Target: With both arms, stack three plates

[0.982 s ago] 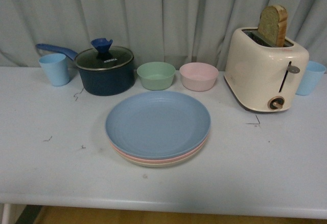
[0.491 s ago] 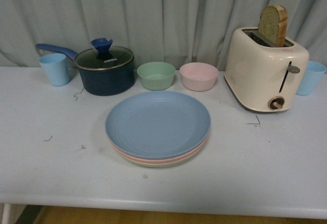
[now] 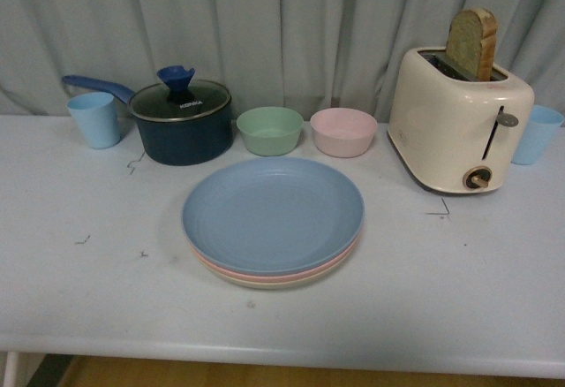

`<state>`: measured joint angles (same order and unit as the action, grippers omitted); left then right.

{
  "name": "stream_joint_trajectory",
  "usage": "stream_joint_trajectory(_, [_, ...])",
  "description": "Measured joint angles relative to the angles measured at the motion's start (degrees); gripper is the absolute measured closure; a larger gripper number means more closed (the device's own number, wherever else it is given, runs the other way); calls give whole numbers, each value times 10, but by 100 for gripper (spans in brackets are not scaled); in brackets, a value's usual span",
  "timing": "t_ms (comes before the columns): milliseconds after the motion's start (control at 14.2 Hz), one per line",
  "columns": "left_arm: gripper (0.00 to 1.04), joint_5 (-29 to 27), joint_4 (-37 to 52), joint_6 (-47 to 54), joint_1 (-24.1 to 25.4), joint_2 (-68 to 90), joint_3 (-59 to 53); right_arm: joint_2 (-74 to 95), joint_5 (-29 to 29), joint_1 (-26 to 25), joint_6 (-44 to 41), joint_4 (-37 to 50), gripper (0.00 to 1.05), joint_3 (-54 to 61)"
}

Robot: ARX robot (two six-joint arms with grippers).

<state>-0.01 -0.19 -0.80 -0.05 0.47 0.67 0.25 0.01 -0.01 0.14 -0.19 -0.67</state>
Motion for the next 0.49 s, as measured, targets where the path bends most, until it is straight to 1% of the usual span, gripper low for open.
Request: stream_joint_trajectory(491, [7,0,0,0,0,0,0,0,0,0,0,0,6,0])
